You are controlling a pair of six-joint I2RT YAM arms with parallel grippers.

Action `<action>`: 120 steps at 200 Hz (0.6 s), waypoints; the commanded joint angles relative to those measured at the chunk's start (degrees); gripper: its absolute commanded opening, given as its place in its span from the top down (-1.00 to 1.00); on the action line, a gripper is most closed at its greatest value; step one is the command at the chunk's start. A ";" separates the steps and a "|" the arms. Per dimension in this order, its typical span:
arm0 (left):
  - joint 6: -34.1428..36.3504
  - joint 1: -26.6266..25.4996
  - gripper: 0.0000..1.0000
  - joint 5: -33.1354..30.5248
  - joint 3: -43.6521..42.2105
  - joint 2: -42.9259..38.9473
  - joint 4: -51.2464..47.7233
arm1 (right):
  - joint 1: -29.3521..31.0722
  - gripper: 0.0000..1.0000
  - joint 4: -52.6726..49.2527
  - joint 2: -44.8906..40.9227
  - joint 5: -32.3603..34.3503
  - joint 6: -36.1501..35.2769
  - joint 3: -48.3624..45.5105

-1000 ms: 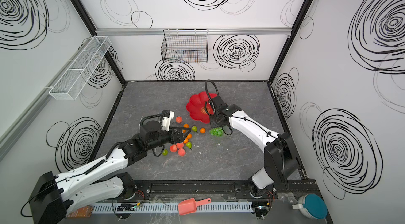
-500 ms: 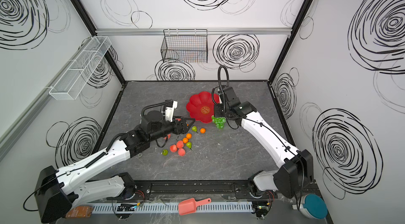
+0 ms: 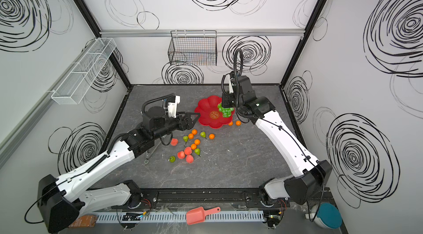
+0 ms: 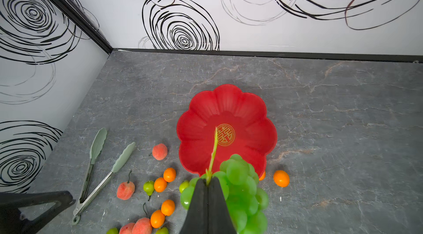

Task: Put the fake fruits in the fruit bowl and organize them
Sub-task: 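Lift the grape bunch with the right gripper over the red bowl, then lower the grapes into the red bowl and open the right gripper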

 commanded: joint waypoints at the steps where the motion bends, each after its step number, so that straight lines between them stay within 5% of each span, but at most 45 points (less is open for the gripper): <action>1: 1.32 2.14 -0.92 1.73 2.60 0.96 0.75 | -0.25 1.00 2.45 2.39 -0.64 -0.70 2.40; 120: -0.01 7.50 -0.92 4.71 0.11 4.56 3.31 | -0.18 1.00 12.36 16.80 -7.87 1.69 1.65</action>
